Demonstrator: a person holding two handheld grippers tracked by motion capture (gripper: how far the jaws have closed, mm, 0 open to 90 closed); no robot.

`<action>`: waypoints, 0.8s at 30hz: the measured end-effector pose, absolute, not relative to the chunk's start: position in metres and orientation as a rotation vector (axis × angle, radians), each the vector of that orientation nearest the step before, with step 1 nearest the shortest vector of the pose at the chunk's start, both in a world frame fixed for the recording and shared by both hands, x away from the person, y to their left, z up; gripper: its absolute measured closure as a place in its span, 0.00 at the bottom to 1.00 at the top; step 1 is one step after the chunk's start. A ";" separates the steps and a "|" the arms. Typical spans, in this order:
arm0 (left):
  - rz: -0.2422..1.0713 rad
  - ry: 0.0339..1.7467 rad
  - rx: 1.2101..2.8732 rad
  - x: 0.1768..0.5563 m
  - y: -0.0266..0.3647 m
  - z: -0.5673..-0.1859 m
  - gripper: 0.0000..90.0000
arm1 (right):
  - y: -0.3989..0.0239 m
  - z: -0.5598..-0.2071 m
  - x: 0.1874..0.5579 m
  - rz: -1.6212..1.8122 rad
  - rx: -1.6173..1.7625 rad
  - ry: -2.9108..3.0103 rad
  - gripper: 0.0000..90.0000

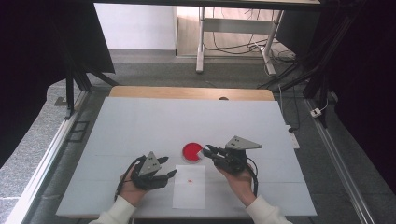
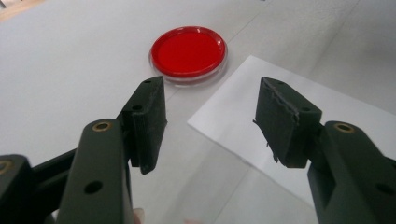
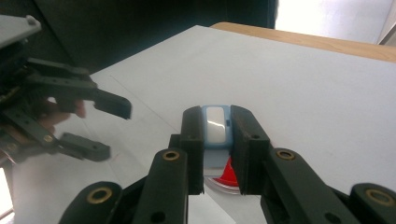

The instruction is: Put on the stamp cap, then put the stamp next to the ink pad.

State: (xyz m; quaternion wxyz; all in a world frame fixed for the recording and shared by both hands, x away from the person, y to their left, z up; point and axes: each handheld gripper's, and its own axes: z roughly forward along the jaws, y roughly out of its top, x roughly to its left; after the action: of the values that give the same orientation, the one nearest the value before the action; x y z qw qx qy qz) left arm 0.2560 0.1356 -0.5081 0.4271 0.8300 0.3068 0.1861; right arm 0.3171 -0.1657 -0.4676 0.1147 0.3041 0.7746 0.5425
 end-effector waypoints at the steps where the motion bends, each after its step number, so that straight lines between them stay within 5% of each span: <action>1: 0.459 0.771 2.072 0.255 0.140 -0.508 0.47 | -0.166 -0.467 0.318 1.585 0.890 2.271 0.84; 12: 0.458 0.921 2.002 0.233 0.197 -0.511 0.42 | -0.179 -0.466 0.330 1.489 0.884 2.274 0.84; 24: 0.440 0.971 1.979 0.232 0.216 -0.515 0.40 | -0.187 -0.464 0.345 1.398 0.873 2.274 0.84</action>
State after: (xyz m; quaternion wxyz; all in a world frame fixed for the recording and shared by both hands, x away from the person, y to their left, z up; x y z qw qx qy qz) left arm 0.2321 0.2161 -0.5149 0.4320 0.7939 0.3897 0.1765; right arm 0.3450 -0.1872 -0.4645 0.1660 0.3065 0.7984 0.4909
